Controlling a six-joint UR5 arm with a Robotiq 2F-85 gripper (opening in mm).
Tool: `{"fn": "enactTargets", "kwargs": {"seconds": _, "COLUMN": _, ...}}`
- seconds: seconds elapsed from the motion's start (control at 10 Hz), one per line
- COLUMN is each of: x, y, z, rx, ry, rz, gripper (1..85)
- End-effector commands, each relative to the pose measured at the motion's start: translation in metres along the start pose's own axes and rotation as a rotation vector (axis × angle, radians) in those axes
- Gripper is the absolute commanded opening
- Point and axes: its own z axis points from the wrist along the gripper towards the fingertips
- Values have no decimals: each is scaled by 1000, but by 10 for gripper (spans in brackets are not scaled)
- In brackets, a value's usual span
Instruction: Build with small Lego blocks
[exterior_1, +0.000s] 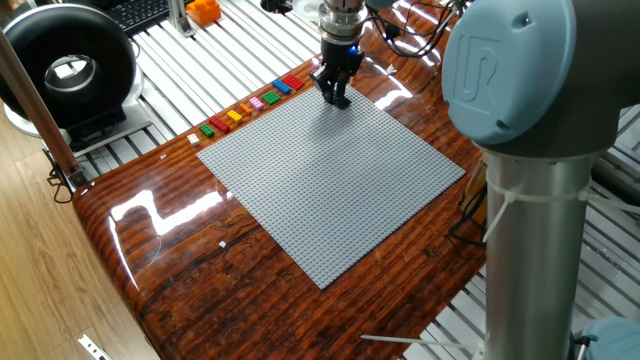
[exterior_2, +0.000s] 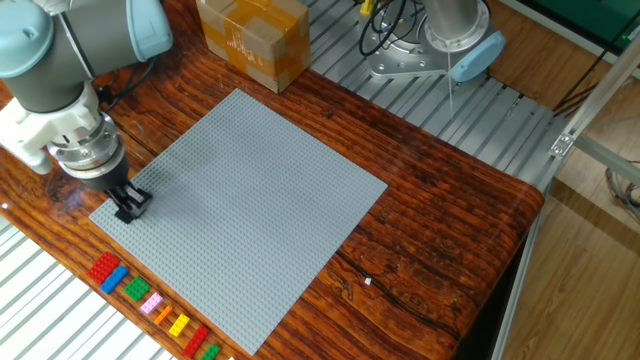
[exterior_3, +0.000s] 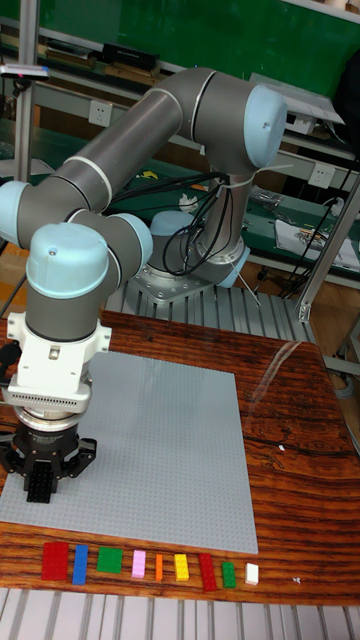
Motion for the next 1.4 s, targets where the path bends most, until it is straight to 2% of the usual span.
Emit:
{"fn": "enactTargets", "kwargs": {"seconds": 0.0, "x": -4, "y": 2, "z": -3, "rx": -20, "ry": -6, "rz": 6, "gripper": 350}}
{"fn": "enactTargets", "kwargs": {"seconds": 0.3, "x": -5, "y": 2, "z": -3, "rx": -22, "ry": -8, "rz": 0, "gripper": 397}}
{"fn": "enactTargets", "kwargs": {"seconds": 0.9, "x": -9, "y": 2, "z": -4, "rx": -18, "ry": -12, "rz": 9, "gripper": 417}}
{"fn": "enactTargets", "kwargs": {"seconds": 1.0, "x": -8, "y": 3, "z": -4, "rx": -21, "ry": -11, "rz": 22, "gripper": 393}}
{"fn": "enactTargets", "kwargs": {"seconds": 1.2, "x": -7, "y": 2, "z": -4, "rx": -17, "ry": -8, "rz": 37, "gripper": 290}}
{"fn": "enactTargets", "kwargs": {"seconds": 1.3, "x": -4, "y": 0, "z": -5, "rx": -13, "ry": -1, "rz": 35, "gripper": 283}}
